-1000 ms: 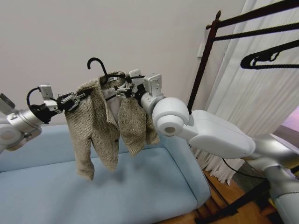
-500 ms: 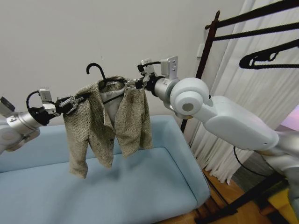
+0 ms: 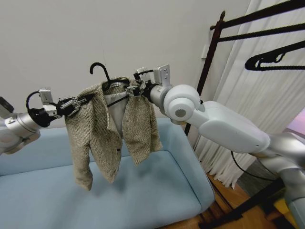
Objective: Pick up the clothes from the sofa and hang them on the clothes hanger.
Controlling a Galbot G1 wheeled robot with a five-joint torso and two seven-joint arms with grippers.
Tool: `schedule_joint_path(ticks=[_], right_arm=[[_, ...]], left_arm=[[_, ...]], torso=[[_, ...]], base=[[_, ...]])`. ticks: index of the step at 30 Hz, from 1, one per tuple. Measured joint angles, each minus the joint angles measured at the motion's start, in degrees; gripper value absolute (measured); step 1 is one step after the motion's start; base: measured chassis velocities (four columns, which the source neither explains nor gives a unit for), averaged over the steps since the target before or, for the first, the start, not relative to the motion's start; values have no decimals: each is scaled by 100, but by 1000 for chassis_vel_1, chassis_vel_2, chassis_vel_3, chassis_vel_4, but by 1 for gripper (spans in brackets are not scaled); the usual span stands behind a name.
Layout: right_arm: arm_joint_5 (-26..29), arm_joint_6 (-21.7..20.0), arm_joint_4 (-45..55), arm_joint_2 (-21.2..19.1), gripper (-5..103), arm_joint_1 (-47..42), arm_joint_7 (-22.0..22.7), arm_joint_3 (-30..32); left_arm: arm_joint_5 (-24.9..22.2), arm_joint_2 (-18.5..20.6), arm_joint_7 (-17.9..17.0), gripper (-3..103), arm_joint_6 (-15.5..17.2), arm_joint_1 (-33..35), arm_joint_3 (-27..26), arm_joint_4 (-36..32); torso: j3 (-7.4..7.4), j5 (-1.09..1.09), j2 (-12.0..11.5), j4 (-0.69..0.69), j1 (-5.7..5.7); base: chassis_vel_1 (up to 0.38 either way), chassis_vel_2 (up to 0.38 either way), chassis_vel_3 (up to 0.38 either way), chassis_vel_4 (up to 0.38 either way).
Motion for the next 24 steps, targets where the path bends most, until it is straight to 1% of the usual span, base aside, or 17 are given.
schedule_joint_path(ticks=[2, 4, 5, 6, 8, 10, 11, 12, 14, 15, 16, 24], right_arm=[[-12, 12, 2, -1, 49, -4, 1, 0], [-22, 20, 3, 3, 38, -10, 10, 0], [-22, 20, 3, 3, 38, -10, 10, 0], [-39, 39, -13, 28, 28, -22, 31, -2], [-53, 48, -39, 48, 28, -36, 49, -2], [-81, 65, -76, 83, 17, -58, 93, -3], [-93, 72, -85, 94, 17, -65, 109, -2], [-121, 78, -104, 109, 6, -71, 138, -3], [-142, 87, -118, 118, 6, -74, 159, -3], [-170, 105, -132, 126, 3, -76, 183, -3], [-200, 135, -133, 131, 1, -76, 209, 6], [-185, 154, 80, 147, 1, 144, 252, 147]], left_arm=[[-3, 1, -5, 4, 0, -2, 0, -4], [-8, 5, -12, 4, 1, -5, 0, -11], [-8, 5, -12, 4, 1, -5, 0, -11], [-27, 11, -23, 4, 4, -15, 0, -25], [-32, 16, -24, 4, 5, -17, -1, -35], [-42, 20, -25, 4, 7, -17, -8, -60], [-45, 20, -25, 4, 7, -17, -11, -69], [-49, 20, -28, 4, 8, -17, -16, -86], [-49, 20, -32, 4, 8, -16, -17, -93], [-49, 20, -45, 4, 9, -15, -17, -98], [-49, 18, -78, 4, 9, -9, -18, -106], [17, -33, -162, 4, 12, 2, 37, -110]], torso=[[0, 0, 0, 0, 0], [0, 0, 0, 0, 0], [0, 0, 0, 0, 0], [0, 0, 0, 0, 0], [0, 0, 0, 1, 0], [0, 0, 0, 2, 0], [0, 0, 0, 2, 0], [0, 0, 0, 1, 0], [0, 0, 0, 1, 0], [0, 0, 0, 0, 0], [0, 0, 0, 0, 0], [0, 0, 0, 0, 0]], base=[[0, 0, 0, 0], [0, 0, 0, 0], [0, 0, 0, 0], [0, 0, 0, 0], [0, 0, 0, 0], [0, 0, 0, 0], [0, 0, 0, 0], [0, 0, 0, 0], [0, 0, 0, 0], [0, 0, 0, 0], [0, 0, 0, 0], [0, 0, 0, 0]])
